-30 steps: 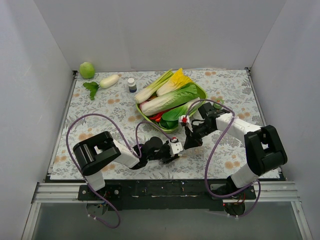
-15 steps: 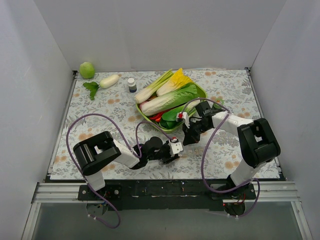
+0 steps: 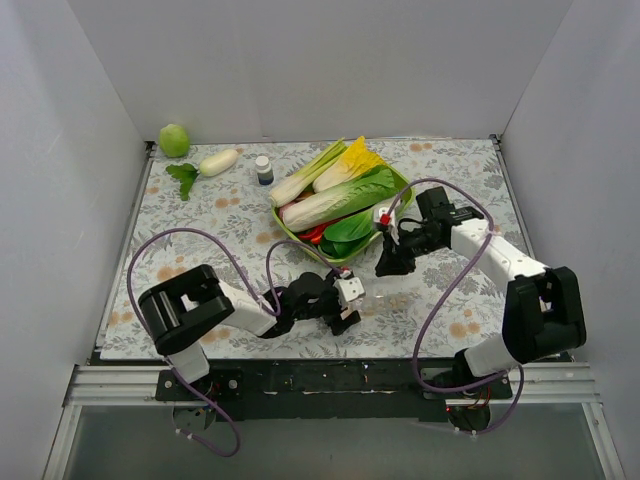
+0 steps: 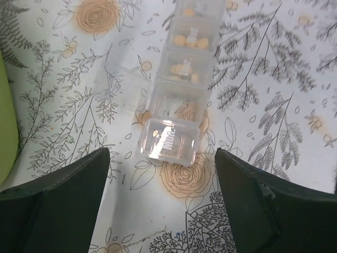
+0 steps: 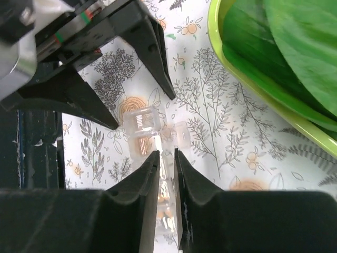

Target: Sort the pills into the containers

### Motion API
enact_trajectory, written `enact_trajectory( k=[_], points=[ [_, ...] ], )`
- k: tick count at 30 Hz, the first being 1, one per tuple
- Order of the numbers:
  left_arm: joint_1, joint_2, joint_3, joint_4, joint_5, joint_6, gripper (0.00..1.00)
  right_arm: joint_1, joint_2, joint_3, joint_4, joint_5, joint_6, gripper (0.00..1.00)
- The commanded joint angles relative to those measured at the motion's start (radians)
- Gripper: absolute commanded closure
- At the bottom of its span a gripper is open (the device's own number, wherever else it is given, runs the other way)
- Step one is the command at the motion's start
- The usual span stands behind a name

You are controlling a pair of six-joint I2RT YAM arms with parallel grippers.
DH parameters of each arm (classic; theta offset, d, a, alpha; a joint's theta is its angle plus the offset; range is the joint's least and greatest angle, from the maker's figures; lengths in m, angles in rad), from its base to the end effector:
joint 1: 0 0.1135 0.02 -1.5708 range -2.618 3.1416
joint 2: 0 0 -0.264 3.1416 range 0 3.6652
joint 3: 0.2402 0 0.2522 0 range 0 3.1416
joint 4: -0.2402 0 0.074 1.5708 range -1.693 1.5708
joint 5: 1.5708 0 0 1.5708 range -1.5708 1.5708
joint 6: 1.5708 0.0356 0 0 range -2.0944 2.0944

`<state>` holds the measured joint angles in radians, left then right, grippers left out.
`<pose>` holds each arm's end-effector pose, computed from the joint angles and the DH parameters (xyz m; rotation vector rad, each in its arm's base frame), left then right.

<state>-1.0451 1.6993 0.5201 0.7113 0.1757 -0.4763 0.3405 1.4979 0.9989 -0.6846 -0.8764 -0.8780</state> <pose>0.1452 -0.2627 0.1226 0.7393 2.0999 -1.0845 0.2558 0.1197 0.2226 -1.5441 1.8300 0.9530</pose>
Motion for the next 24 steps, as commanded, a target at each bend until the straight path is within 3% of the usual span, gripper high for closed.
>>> enact_trajectory(
  k=[1,5,10,14,16,18,24],
  points=[
    [-0.004,-0.128,0.009,-0.018,-0.015,-0.097,0.16,-0.043,-0.094,-0.006,-0.075,-0.056,-0.087,0.74],
    [-0.006,-0.254,-0.025,-0.013,0.024,-0.191,0.13,-0.115,-0.191,-0.077,0.025,-0.071,-0.044,0.67],
    [-0.003,-0.443,-0.051,-0.108,-0.001,-0.309,0.05,-0.221,-0.327,-0.201,0.189,-0.085,0.059,0.45],
    [0.010,-0.598,-0.026,-0.286,-0.126,-0.421,0.02,-0.308,-0.410,-0.275,0.333,-0.079,0.181,0.29],
    [0.023,-0.677,0.003,-0.366,-0.261,-0.476,0.02,-0.330,-0.441,-0.313,0.401,-0.094,0.238,0.22],
    [0.078,-0.713,0.067,-0.508,-0.340,-0.536,0.02,-0.385,-0.449,-0.328,0.428,-0.119,0.267,0.19],
    [0.335,-0.771,0.191,-0.705,-0.229,-0.559,0.02,-0.426,-0.441,-0.316,0.421,-0.142,0.281,0.16]
  ],
)
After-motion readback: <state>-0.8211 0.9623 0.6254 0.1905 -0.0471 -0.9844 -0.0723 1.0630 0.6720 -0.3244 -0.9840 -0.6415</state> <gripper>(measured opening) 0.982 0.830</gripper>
